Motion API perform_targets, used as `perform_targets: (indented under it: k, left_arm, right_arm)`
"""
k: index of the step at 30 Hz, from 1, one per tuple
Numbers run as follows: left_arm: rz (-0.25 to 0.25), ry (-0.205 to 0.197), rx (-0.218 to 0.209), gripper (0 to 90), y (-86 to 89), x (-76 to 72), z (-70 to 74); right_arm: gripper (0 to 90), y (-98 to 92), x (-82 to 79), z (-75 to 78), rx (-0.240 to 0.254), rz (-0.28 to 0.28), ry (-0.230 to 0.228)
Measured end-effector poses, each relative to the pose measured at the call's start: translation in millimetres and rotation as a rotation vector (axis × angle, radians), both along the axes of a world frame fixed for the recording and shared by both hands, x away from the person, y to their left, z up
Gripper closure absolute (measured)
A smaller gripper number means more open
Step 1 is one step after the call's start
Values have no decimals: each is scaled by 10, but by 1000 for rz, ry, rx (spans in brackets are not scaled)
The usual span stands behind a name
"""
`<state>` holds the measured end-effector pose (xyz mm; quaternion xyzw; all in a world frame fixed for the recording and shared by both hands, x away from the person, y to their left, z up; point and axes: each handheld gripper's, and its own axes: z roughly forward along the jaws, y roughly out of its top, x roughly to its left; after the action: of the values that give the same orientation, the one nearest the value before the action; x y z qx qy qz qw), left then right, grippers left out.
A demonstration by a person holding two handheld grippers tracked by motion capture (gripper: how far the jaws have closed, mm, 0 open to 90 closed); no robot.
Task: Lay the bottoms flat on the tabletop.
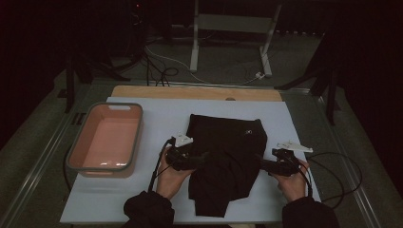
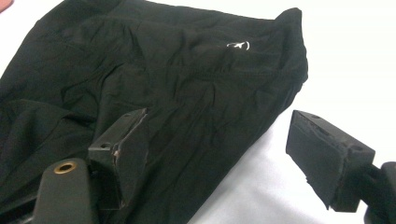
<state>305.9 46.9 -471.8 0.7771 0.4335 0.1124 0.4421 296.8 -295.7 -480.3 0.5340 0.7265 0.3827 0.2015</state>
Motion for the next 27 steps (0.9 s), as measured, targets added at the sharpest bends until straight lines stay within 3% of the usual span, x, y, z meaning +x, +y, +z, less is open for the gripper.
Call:
perform_targets:
  k: [5, 18, 23, 27]
  left_arm:
    - [-4, 14, 19, 254, 3, -73, -104]
    - [-7, 113, 70, 344, 21, -135, -367]
    - [-14, 160, 71, 473, 14, -106, -435]
    - [-18, 152, 79, 686, -4, -76, -429]
  right_arm:
    - [217, 6, -13, -6, 1, 6, 2]
    - [223, 13, -14, -8, 1, 11, 0]
    - [225, 13, -10, -14, -1, 12, 2]
    - [229, 10, -7, -15, -4, 10, 2]
